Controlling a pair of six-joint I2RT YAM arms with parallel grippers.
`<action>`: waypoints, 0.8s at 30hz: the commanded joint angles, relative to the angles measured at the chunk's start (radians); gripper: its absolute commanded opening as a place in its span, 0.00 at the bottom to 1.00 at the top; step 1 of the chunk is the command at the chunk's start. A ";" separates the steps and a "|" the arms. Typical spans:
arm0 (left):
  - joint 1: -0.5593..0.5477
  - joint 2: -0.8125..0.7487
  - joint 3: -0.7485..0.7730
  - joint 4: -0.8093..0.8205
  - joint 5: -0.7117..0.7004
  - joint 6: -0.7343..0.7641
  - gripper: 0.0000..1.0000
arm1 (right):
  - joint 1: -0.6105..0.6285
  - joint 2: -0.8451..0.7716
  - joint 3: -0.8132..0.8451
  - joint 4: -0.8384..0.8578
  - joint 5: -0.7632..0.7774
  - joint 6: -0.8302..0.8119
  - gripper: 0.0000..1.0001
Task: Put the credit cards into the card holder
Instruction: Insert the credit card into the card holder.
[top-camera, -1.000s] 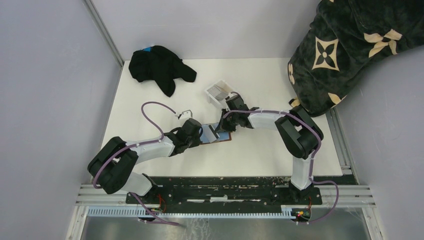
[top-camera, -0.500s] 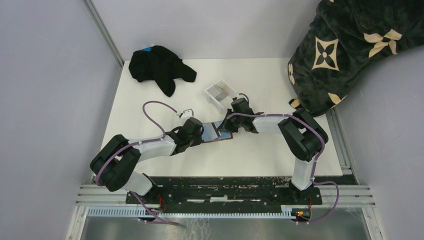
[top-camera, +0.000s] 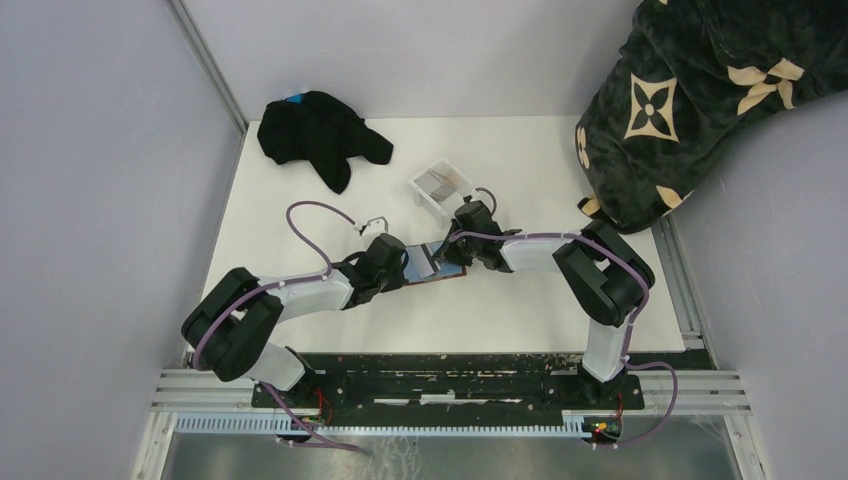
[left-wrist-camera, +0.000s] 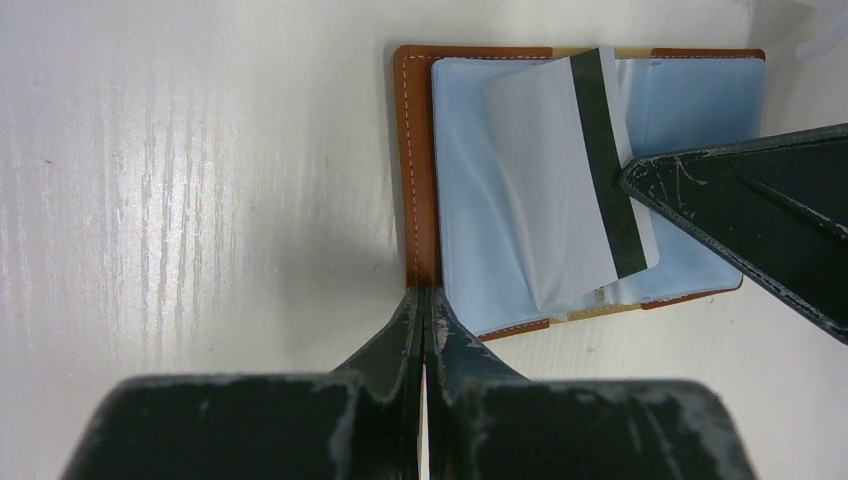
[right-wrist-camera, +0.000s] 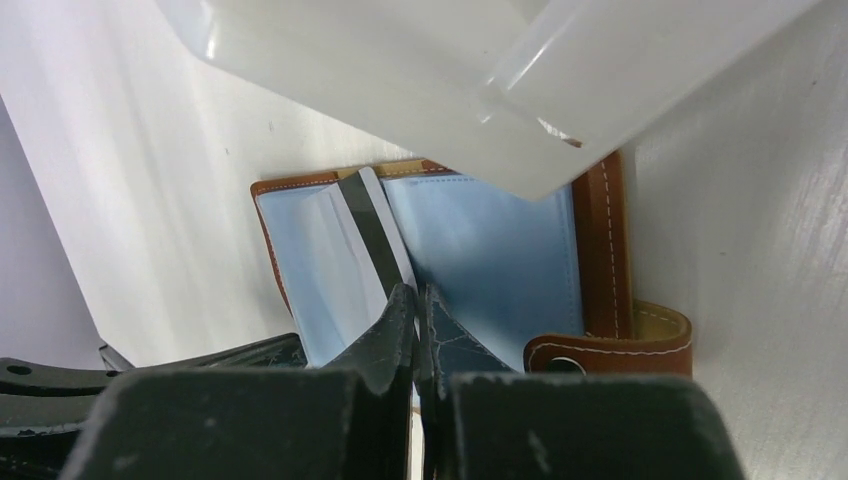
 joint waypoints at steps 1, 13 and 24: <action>-0.012 0.082 -0.036 -0.120 0.089 0.039 0.03 | 0.061 0.011 0.013 -0.040 0.032 0.006 0.01; -0.018 0.085 -0.032 -0.110 0.101 0.048 0.03 | 0.129 -0.032 0.014 -0.106 0.181 -0.012 0.01; -0.019 0.085 -0.038 -0.106 0.103 0.057 0.03 | 0.139 -0.050 0.008 -0.130 0.269 -0.070 0.01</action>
